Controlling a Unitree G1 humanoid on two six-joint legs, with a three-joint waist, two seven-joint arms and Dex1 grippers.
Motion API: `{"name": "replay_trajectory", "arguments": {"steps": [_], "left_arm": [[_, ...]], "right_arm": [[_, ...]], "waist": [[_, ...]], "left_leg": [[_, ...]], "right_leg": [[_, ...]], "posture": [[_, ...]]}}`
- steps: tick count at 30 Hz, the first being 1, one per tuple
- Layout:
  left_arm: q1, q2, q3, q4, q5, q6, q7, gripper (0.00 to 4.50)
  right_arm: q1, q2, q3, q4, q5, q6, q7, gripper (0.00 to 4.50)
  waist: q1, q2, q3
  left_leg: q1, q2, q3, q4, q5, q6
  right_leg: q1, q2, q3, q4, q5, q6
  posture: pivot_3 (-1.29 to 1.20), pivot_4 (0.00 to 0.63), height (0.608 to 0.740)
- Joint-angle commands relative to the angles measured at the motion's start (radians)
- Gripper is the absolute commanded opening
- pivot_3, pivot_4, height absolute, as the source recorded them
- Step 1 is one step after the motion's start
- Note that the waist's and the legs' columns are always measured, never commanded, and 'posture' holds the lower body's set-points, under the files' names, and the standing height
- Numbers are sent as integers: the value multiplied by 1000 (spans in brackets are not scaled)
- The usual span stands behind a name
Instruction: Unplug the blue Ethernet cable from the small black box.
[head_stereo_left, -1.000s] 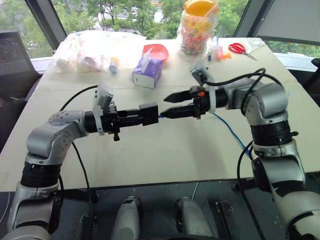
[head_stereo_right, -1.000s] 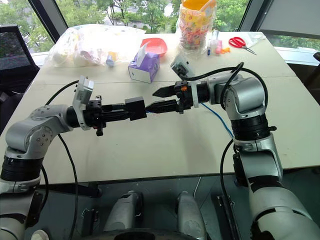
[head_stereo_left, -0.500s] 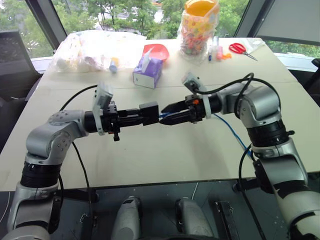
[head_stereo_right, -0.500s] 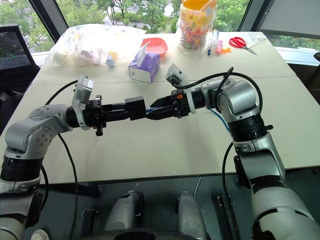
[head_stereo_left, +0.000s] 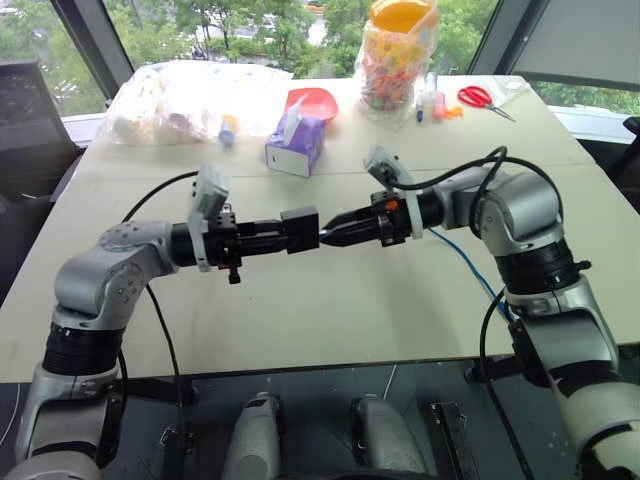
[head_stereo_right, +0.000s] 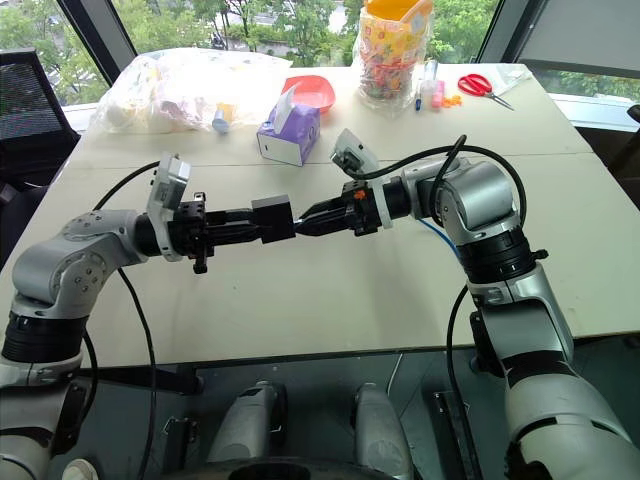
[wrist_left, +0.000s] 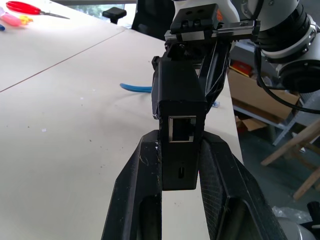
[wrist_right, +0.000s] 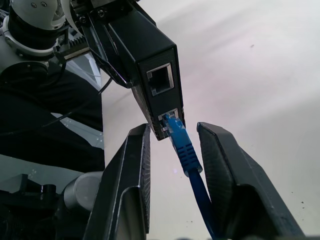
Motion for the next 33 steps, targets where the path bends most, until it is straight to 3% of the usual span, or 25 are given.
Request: {"name": "replay_trajectory", "arguments": {"steps": [1, 3, 7, 23, 33], "left_arm": [[-10, 0, 8, -28, -2, -19, -1, 457], [-11, -1, 9, -27, -2, -19, -1, 457], [-16, -9, 13, -23, -5, -19, 3, 457], [-29, -19, 12, -18, 1, -19, 3, 457], [-54, -32, 11, 19, 16, -50, 1, 457]], "right_arm": [[-14, -11, -4, -30, 24, -6, 6, 1379], [-13, -12, -3, -33, 24, -7, 8, 1379], [-13, -14, 0, -36, 26, -9, 10, 37], [11, -61, 27, -28, -27, -114, 4, 37], [105, -221, -79, -42, -13, -137, -40, 37]], "waist": [[0, 0, 0], [0, 0, 0], [1, 0, 0], [0, 0, 0], [4, 0, 0]], "left_leg": [[0, 0, 0, 0, 0, 0], [0, 0, 0, 0, 0, 0], [0, 0, 0, 0, 0, 0], [0, 0, 0, 0, 0, 0], [-2, 0, -1, 2, 0, 0]], "right_leg": [[0, 0, 0, 0, 0, 0], [0, 0, 0, 0, 0, 0], [0, 0, 0, 0, 0, 0], [0, 0, 0, 0, 0, 0], [0, 0, 0, -1, 0, 0]], "posture": [[0, 150, 735], [0, 150, 735], [0, 150, 735], [0, 150, 735], [0, 150, 735]]}}
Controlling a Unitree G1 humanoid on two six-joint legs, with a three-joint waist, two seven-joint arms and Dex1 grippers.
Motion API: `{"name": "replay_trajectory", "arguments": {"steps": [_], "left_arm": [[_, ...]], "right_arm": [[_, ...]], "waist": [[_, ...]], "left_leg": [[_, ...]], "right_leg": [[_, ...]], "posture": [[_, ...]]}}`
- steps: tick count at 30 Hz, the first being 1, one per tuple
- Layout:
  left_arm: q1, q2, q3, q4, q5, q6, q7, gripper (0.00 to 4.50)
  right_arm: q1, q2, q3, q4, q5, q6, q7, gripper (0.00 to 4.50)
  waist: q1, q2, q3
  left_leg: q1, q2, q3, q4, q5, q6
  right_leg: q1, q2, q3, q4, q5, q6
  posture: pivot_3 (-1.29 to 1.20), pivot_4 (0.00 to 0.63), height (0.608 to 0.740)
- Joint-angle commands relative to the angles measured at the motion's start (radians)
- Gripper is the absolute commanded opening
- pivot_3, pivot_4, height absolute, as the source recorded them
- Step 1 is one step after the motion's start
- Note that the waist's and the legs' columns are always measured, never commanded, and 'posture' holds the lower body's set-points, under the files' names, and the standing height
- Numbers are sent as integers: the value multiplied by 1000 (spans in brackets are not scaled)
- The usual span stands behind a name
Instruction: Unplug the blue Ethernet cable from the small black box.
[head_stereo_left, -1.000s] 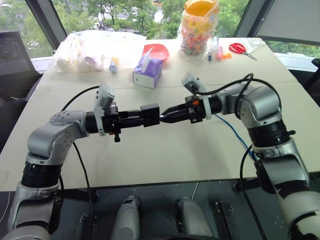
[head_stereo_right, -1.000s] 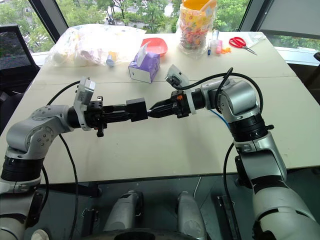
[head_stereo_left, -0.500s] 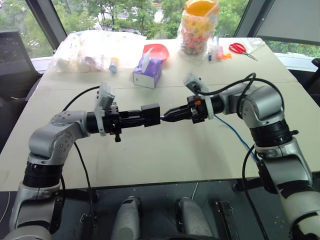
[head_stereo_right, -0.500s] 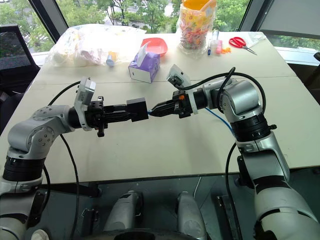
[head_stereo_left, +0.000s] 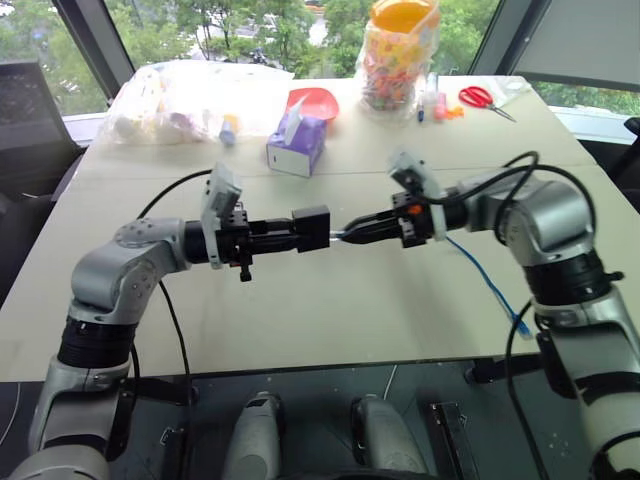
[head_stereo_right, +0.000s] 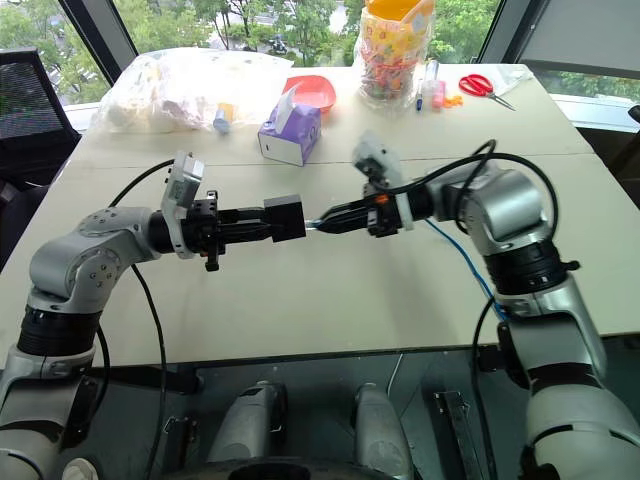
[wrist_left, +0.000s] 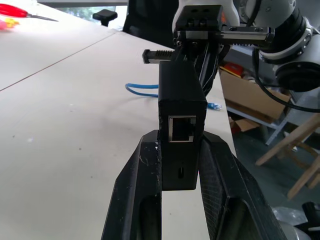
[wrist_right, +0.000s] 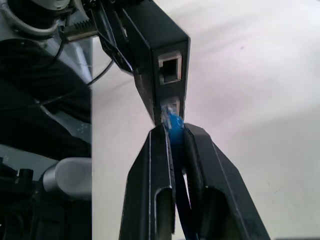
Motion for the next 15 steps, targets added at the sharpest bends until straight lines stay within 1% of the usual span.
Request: {"name": "replay_trajectory", "arguments": {"steps": [1, 6, 8, 9, 11, 12, 15], "left_arm": [[-17, -4, 23, -9, 0, -34, -4, 457], [-22, -22, 13, -3, 10, -48, -2, 457], [-13, -22, -9, -2, 41, -66, 3, 457], [-10, -22, -17, -1, 54, -73, 4, 457], [-2, -34, -26, 11, 85, -100, 25, 457], [4, -37, -41, 16, 114, -124, 32, 457], [14, -62, -57, 33, 163, -168, 65, 457]], "right_arm": [[4, -25, -59, 5, -9, -16, -34, 37], [-2, -5, -66, 12, -23, -46, -75, 37], [-33, 57, -73, 89, -82, -109, -187, 37], [-45, 79, -74, 120, -105, -131, -225, 37], [-64, 125, -60, 198, -172, -232, -293, 37], [-83, 154, -52, 259, -212, -264, -351, 37], [-133, 217, -53, 418, -294, -313, -487, 37]], "waist": [[-3, 0, 0], [-9, 0, 0], [-9, 0, 0], [-11, 0, 0], [-7, 0, 0], [-5, 0, 0], [-3, 0, 0]], "left_leg": [[0, 0, 0, 0, 0, 0], [1, 0, 0, -1, 0, 0], [1, 0, 0, -1, 0, 0], [1, 0, 0, -1, 0, 0], [1, 0, 0, 0, 0, 0], [0, 0, 0, 0, 0, 0], [-1, 0, 1, 0, 0, 0]], "right_leg": [[0, 0, 0, 0, 0, 0], [-1, 1, 0, 0, 0, 0], [-1, 1, 0, 0, 0, 0], [-1, 1, 0, 0, 0, 0], [-1, 1, 0, 0, 0, 0], [-1, 1, 0, 0, 0, 0], [-1, 1, 1, 0, 0, 0]], "posture": [[0, 150, 735], [0, 150, 735], [0, 150, 735], [0, 150, 735], [0, 150, 735], [0, 150, 735], [0, 150, 735]]}}
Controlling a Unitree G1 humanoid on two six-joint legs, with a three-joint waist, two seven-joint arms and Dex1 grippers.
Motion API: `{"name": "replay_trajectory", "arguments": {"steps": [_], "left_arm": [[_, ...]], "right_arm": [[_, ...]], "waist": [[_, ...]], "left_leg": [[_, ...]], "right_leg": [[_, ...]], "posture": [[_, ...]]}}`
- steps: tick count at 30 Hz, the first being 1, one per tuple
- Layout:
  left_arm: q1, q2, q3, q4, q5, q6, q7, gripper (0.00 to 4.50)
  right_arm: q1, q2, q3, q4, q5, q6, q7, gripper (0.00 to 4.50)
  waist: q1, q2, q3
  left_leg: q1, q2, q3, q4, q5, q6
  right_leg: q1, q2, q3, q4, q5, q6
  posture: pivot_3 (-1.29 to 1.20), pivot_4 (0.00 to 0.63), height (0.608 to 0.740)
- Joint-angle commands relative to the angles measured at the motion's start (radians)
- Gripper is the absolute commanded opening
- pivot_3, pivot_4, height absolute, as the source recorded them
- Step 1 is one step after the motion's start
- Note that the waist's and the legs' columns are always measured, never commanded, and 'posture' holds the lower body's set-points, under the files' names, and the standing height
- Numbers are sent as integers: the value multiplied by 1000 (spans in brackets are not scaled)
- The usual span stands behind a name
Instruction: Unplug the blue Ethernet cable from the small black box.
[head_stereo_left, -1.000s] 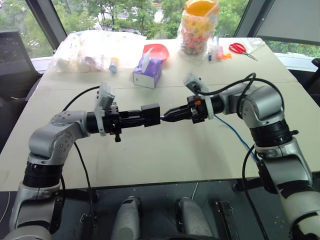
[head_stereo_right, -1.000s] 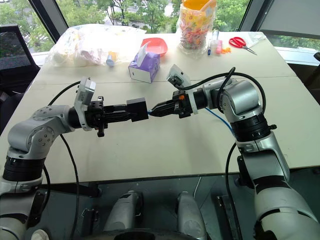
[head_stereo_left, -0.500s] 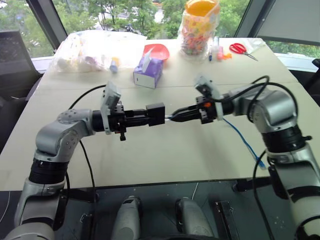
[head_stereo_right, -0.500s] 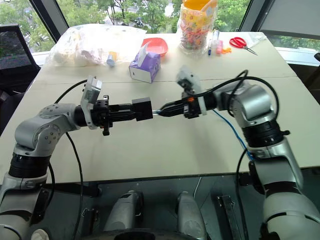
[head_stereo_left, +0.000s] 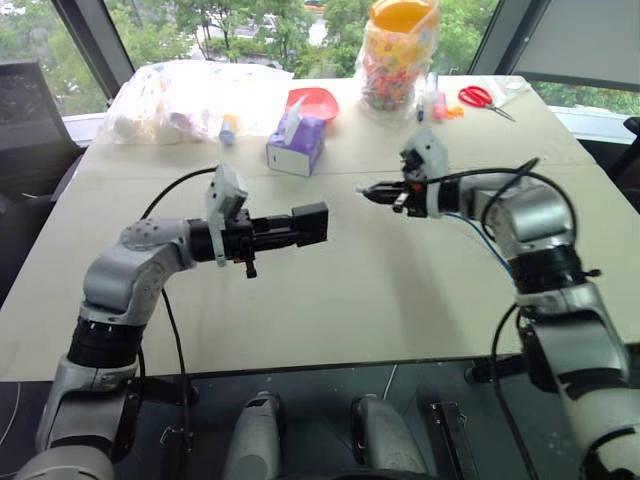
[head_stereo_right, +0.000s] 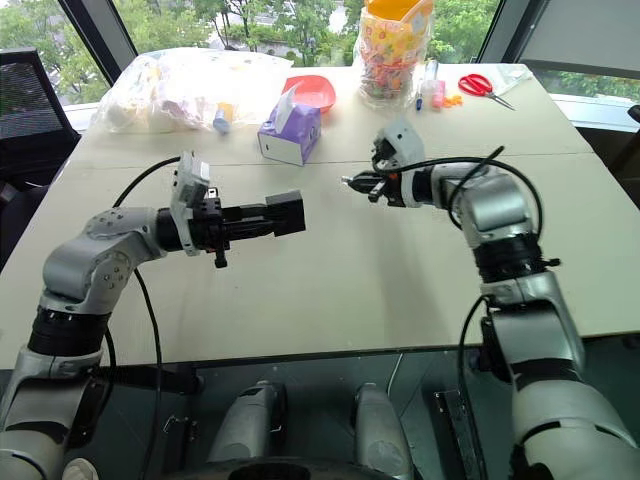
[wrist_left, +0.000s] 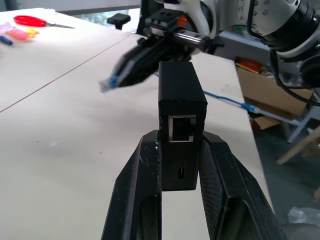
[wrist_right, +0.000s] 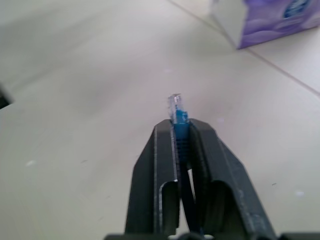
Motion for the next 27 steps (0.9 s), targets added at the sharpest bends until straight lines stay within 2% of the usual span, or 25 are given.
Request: {"name": "replay_trajectory", "arguments": {"steps": [1, 4, 7, 9, 12, 16, 19, 21, 23, 27], "left_arm": [[0, -48, 3, 11, 46, -57, 73, 457], [-3, -112, 21, 31, 70, -63, 168, 457], [-2, -146, 9, 72, 127, -108, 216, 457], [-4, -177, -9, 127, 177, -174, 243, 457], [-14, -243, -3, 234, 193, -228, 265, 457], [-39, -311, -9, 456, 283, -378, 319, 457], [-33, -326, -8, 546, 311, -446, 316, 457], [-32, -324, -2, 578, 319, -472, 312, 457], [-32, -322, 8, 600, 312, -484, 306, 1481], [-10, -308, 40, 549, 293, -468, 321, 3176]], "right_arm": [[-76, 56, -42, 169, -80, -65, -180, 426], [-103, 97, -72, 253, -116, -96, -289, 1526], [-87, 106, -109, 209, -108, -76, -332, 3112], [-41, 97, -154, 93, -64, -14, -327, 4099], [55, 75, -197, -132, 10, 125, -292, 4099], [200, 60, -246, -435, 94, 291, -303, 4099], [300, 54, -289, -633, 156, 424, -329, 4099], [321, 53, -302, -682, 174, 464, -346, 4099], [329, 55, -314, -708, 185, 492, -363, 4154], [349, 42, -328, -759, 216, 534, -365, 4154]], "waist": [[1, 0, 0], [1, 0, 0], [-2, 0, 0], [0, 0, 0], [4, 1, 0], [4, 1, 0], [3, 1, 0], [0, 1, -1], [-2, 1, -1], [-1, 1, -1]], "left_leg": [[0, 0, 0, 0, 0, 0], [-1, 0, 0, 0, 0, 0], [-2, 0, 0, -1, 0, 0], [-2, 0, 0, -2, 0, 0], [-2, 0, -1, -2, 0, 0], [-2, 0, -1, 0, 0, 1], [-2, 0, -1, 0, 0, 1], [-2, 0, -1, 0, 0, 1], [0, 0, -1, 1, 0, 1], [2, 0, -1, 1, 0, 1]], "right_leg": [[0, 0, 0, 0, 0, 0], [0, 0, 0, 0, 1, 2], [-1, 0, 0, 0, 2, 4], [-1, 0, 0, 0, 2, 4], [-1, 0, -1, 0, 2, 4], [-1, 0, -1, 0, 3, 5], [-1, 0, -1, 0, 2, 5], [-1, 0, -1, 0, 2, 4], [0, 0, -1, 0, 1, 1], [2, 0, 0, 0, 1, 0]], "posture": [[0, 150, 735], [0, 150, 735], [0, 150, 735], [0, 150, 735], [0, 150, 735], [0, 150, 735], [0, 150, 735], [0, 150, 735], [0, 150, 735], [0, 150, 735]]}}
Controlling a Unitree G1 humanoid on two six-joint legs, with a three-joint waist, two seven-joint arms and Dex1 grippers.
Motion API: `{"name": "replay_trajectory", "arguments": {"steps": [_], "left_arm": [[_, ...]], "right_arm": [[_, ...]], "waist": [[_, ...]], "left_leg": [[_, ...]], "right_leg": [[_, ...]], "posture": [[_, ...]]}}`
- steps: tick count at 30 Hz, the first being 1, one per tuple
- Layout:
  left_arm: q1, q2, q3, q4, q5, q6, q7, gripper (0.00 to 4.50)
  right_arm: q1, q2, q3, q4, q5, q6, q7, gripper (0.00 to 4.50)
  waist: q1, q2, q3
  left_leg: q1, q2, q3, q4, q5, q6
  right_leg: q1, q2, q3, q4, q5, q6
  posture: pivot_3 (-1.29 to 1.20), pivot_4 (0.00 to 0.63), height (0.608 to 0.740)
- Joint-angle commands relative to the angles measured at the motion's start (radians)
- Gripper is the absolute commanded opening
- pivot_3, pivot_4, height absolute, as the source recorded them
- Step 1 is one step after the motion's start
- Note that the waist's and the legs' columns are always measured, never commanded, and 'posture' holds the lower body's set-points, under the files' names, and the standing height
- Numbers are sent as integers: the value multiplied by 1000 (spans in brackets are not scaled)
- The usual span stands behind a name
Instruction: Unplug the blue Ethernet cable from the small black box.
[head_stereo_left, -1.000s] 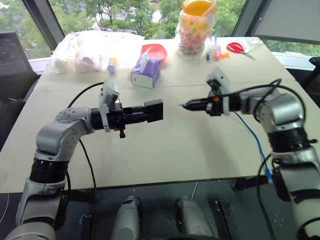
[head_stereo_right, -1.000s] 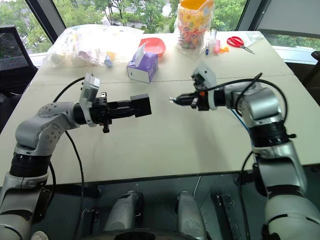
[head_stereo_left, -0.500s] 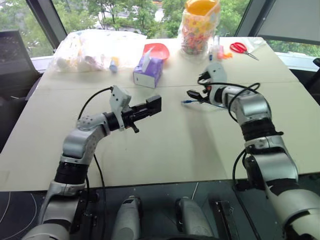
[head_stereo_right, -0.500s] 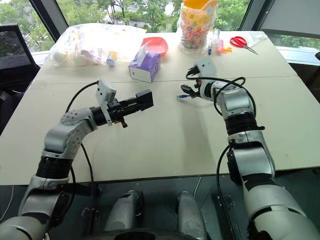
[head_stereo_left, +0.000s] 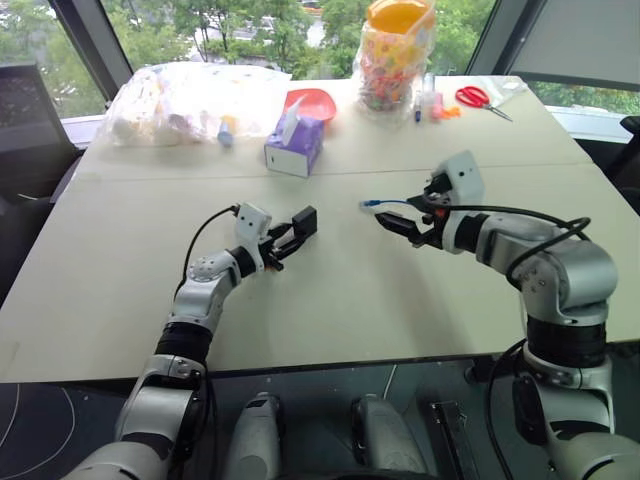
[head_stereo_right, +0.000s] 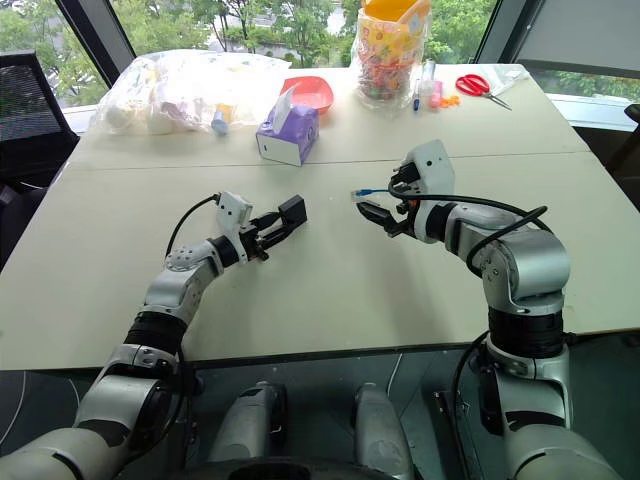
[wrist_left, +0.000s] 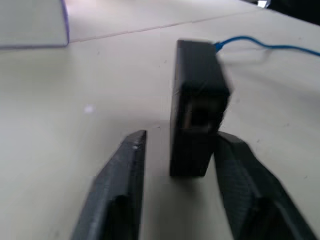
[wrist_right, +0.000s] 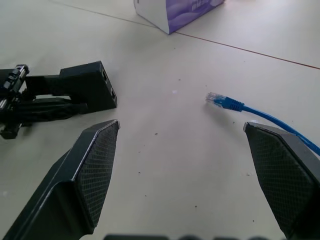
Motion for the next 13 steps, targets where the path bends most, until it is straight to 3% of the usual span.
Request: {"name": "replay_trajectory", "arguments": {"steps": [1, 2, 7, 13], "left_arm": [[29, 23, 55, -95, -35, 28, 16, 3647], [44, 29, 70, -135, -51, 50, 22, 3977], [125, 75, 132, -383, -145, 209, 39, 3977], [312, 234, 181, -783, -304, 499, 28, 3977]], "right_arm": [[15, -24, -29, -78, 50, 30, 11, 4154], [21, -34, -26, -89, 61, 38, 19, 4154], [61, -110, 16, -130, 101, 52, 74, 4154], [129, -203, 59, -172, 144, 19, 161, 4154]], "waist": [[-1, 0, 0], [-2, 0, 0], [-1, 0, 0], [-3, 0, 0]], "left_leg": [[0, 0, 0, 0, 0, 0], [0, 0, 0, -1, 0, 0], [-1, 0, 0, -2, 0, 1], [-1, 0, 0, -1, -1, 1]], "right_leg": [[0, 0, 0, 0, 0, 0], [0, 0, 0, 0, 0, 0], [-1, 0, 0, 0, 0, 0], [-1, 0, 0, -1, 0, 0]], "posture": [[0, 150, 735], [0, 150, 735], [0, 150, 735], [0, 150, 735]]}}
